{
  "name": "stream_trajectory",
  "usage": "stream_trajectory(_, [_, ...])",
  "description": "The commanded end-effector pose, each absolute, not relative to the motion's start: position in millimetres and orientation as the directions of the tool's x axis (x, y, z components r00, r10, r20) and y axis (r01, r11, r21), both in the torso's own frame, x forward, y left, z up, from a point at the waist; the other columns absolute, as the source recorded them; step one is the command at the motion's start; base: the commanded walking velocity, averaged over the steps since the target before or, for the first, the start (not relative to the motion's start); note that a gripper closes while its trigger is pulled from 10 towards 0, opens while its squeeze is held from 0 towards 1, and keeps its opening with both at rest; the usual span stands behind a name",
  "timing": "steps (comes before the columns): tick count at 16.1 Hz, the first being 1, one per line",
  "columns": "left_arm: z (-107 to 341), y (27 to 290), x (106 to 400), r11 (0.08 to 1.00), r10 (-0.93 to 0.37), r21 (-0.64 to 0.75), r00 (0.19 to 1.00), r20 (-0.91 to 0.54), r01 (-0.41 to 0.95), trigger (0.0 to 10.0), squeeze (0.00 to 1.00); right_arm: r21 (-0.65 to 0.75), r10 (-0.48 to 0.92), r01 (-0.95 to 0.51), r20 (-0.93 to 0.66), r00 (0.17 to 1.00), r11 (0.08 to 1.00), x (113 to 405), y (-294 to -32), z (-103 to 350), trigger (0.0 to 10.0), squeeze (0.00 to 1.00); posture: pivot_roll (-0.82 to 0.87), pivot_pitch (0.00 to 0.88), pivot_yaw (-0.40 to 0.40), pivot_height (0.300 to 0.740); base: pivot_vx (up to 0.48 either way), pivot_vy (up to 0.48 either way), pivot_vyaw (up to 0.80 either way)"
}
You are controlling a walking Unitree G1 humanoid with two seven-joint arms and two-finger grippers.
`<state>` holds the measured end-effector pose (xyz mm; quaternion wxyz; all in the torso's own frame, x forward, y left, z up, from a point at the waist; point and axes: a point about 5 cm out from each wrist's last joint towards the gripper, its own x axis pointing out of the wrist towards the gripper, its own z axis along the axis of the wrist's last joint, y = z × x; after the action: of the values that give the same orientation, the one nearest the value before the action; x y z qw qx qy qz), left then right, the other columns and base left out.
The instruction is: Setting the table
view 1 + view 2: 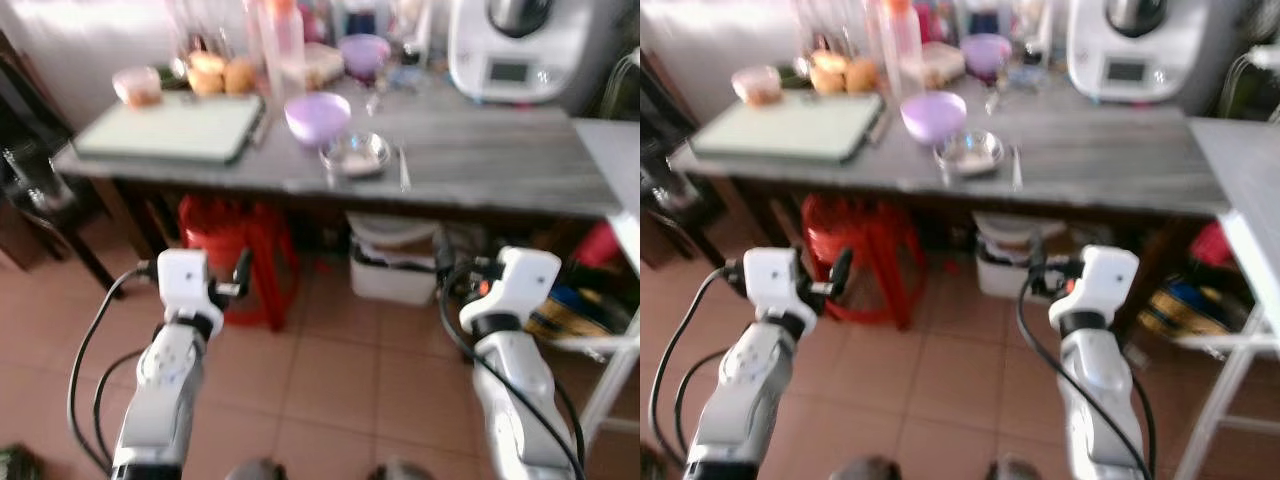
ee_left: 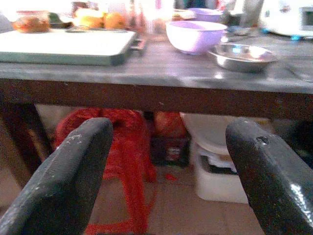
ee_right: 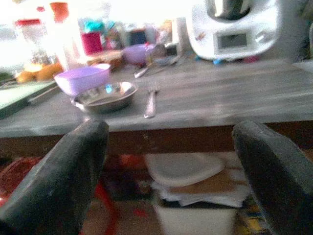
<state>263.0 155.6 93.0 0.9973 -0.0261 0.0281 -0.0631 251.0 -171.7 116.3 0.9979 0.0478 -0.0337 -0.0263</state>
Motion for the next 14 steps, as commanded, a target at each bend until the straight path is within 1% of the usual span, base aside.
stream_trajectory(1, [94.9,159.0,263.7,0.992,-0.123,-0.043,0.991,-0.048,0.121,10.0,0.00,0.092,-0.025,0.020,0.055,0.998,0.996,253.8,-164.0,115.9,10.0,0.00,-0.01,0.000,0.030,0.740,-0.341,0.000,0.00])
stream_trajectory(2, [95.7,158.7,264.2,0.991,-0.125,-0.046,0.991,-0.044,0.123,10.0,0.00,0.100,-0.011,0.006,0.047,0.999,0.995,253.9,-163.6,115.6,10.0,0.00,-0.01,0.000,0.030,0.740,-0.266,0.000,0.00])
stream_trajectory(3, [95.2,159.3,264.5,0.992,-0.119,-0.047,0.992,-0.049,0.117,10.0,0.00,0.066,-0.006,0.001,0.065,0.998,0.998,252.2,-164.5,116.0,10.0,0.00,-0.02,0.000,0.034,0.740,0.000,0.000,0.00])
stream_trajectory(6, [94.3,158.0,262.0,0.988,-0.154,-0.040,0.988,-0.034,0.152,10.0,0.00,0.071,-0.029,0.025,0.053,0.998,0.997,249.9,-169.9,112.1,10.0,0.00,-0.02,0.000,0.043,0.740,0.000,0.000,0.00])
stream_trajectory(8, [98.8,156.4,263.8,0.984,-0.171,-0.049,0.985,-0.015,0.170,10.0,0.00,0.099,-0.064,0.061,0.029,0.998,0.993,251.4,-176.1,109.2,10.0,0.00,-0.02,0.000,0.038,0.740,0.000,0.000,-0.48])
stream_trajectory(10, [99.9,156.3,267.3,0.985,-0.168,-0.042,0.986,-0.016,0.167,10.0,0.00,0.083,-0.040,0.037,0.038,0.998,0.996,253.3,-173.2,110.6,10.0,0.00,-0.02,0.000,0.032,0.740,0.000,-0.398,-0.80])
stream_trajectory(14, [99.9,154.0,266.9,0.985,-0.167,-0.046,0.986,-0.012,0.167,10.0,0.00,0.051,-0.011,0.009,0.047,0.999,0.999,253.0,-172.5,112.4,10.0,0.00,-0.03,0.000,0.024,0.740,0.000,-0.469,0.00])
